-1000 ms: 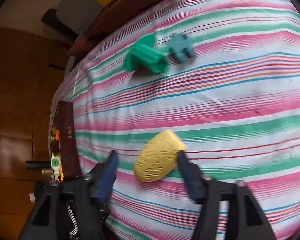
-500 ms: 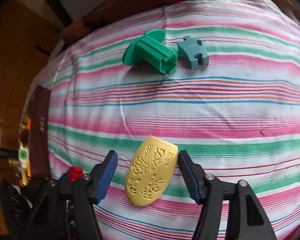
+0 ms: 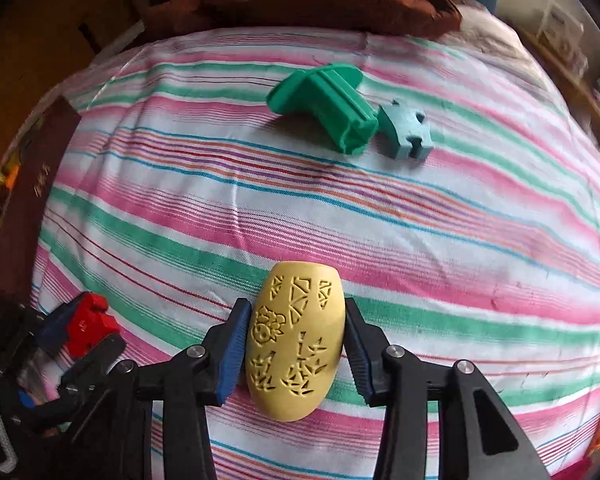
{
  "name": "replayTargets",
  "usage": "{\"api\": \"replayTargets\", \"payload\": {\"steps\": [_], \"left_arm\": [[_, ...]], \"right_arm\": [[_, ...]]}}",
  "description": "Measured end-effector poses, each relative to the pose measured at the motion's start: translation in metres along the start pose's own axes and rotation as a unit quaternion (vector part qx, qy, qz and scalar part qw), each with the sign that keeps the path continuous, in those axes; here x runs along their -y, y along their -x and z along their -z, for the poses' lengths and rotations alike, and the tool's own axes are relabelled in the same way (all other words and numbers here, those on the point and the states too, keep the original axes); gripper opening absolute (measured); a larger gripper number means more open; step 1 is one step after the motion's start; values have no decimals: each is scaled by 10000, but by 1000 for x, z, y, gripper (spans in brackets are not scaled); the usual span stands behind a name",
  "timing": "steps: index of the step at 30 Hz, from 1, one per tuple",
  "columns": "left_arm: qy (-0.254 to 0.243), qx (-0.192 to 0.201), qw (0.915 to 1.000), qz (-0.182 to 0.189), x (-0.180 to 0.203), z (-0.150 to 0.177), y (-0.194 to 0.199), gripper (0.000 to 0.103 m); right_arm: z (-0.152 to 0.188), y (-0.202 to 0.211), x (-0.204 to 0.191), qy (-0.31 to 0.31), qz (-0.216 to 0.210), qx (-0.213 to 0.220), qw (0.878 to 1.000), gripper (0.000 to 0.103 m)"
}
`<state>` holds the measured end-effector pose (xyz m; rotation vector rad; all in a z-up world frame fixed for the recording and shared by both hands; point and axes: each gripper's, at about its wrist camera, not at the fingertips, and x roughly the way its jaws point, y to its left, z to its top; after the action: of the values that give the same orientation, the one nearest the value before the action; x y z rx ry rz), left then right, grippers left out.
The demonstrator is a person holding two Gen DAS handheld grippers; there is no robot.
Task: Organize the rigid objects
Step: 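Carry the red puzzle piece over the gold tray and open the left gripper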
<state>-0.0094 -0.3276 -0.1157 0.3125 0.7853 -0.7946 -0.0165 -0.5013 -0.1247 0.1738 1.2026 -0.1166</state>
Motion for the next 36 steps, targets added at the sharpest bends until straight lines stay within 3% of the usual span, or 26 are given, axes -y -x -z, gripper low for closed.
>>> {"api": "replayTargets", "payload": {"steps": [10, 20, 25, 36], "left_arm": [[73, -315, 9995, 1, -1, -11, 6, 32], [19, 237, 9996, -153, -3, -36, 67, 33], [344, 311, 9988, -149, -24, -41, 84, 33], [774, 460, 9944, -552, -73, -36, 113, 33]], "right_arm": [[1, -1, 1, 86, -16, 202, 9998, 45], [3, -7, -5, 71, -100, 417, 9991, 45], [4, -6, -6, 123, -67, 435, 9990, 45], [6, -6, -7, 147, -45, 550, 9984, 45]]}}
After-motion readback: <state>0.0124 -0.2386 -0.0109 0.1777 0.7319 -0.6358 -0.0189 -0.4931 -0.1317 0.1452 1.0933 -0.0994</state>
